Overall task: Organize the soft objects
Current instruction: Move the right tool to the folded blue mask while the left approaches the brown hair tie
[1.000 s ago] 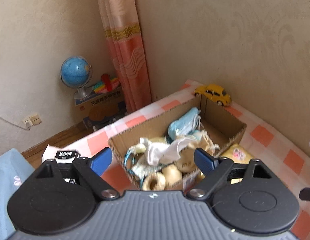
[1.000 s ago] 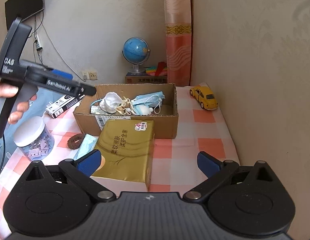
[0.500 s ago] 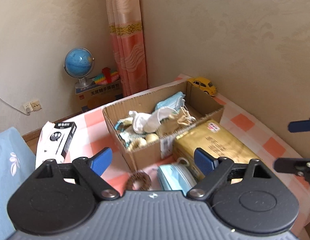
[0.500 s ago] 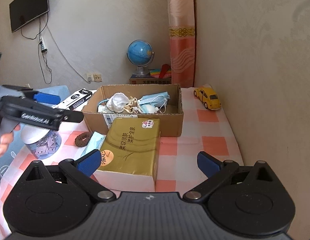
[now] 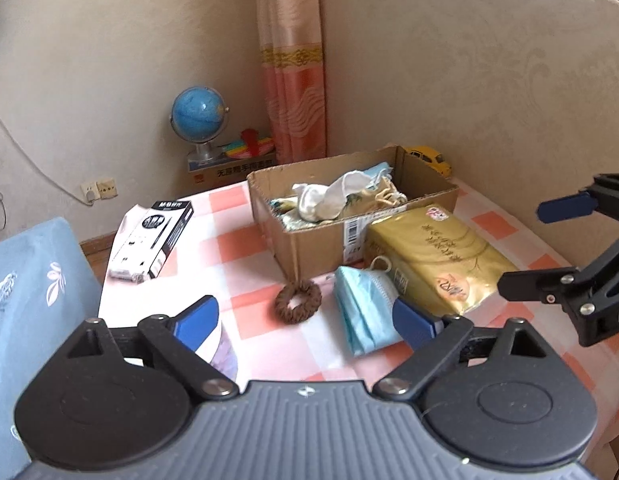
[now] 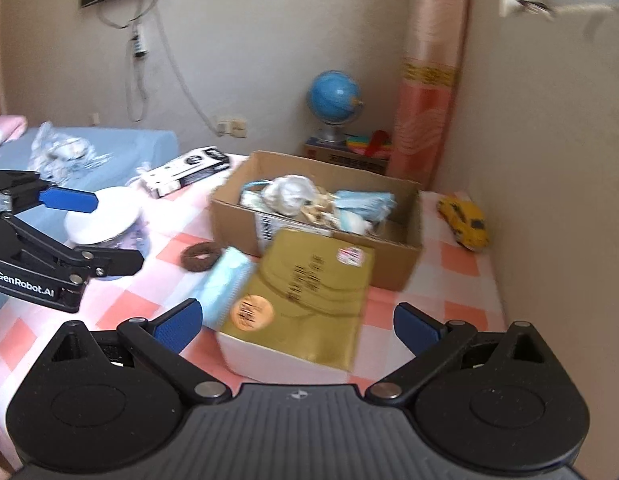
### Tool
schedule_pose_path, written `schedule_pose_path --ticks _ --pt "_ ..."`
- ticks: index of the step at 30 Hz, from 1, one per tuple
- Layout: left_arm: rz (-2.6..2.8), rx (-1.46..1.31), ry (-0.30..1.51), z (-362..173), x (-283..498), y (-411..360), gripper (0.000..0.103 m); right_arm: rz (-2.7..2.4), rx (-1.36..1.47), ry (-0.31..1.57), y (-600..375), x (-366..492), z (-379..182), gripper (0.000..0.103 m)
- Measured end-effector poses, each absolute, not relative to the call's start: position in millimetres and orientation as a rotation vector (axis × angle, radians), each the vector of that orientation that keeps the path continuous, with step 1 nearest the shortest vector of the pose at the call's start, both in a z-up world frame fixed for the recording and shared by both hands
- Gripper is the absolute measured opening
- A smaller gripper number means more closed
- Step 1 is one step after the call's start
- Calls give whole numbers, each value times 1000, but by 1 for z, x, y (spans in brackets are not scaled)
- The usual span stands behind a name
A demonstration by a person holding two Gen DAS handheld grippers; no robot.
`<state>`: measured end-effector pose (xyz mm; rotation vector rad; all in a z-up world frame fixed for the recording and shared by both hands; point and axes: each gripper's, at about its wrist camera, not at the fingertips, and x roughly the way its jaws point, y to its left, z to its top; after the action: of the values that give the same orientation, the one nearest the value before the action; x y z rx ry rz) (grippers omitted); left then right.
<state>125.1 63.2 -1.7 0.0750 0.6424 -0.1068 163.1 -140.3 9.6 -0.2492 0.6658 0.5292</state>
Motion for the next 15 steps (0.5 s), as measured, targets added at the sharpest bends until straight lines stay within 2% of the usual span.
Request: schedule_pose_path --ticks 8,15 --pt "-102 54 647 -7 115 78 97 635 -299 681 -115 170 13 103" --pt "-95 60 646 -10 109 83 97 766 -489 697 -84 182 14 103"
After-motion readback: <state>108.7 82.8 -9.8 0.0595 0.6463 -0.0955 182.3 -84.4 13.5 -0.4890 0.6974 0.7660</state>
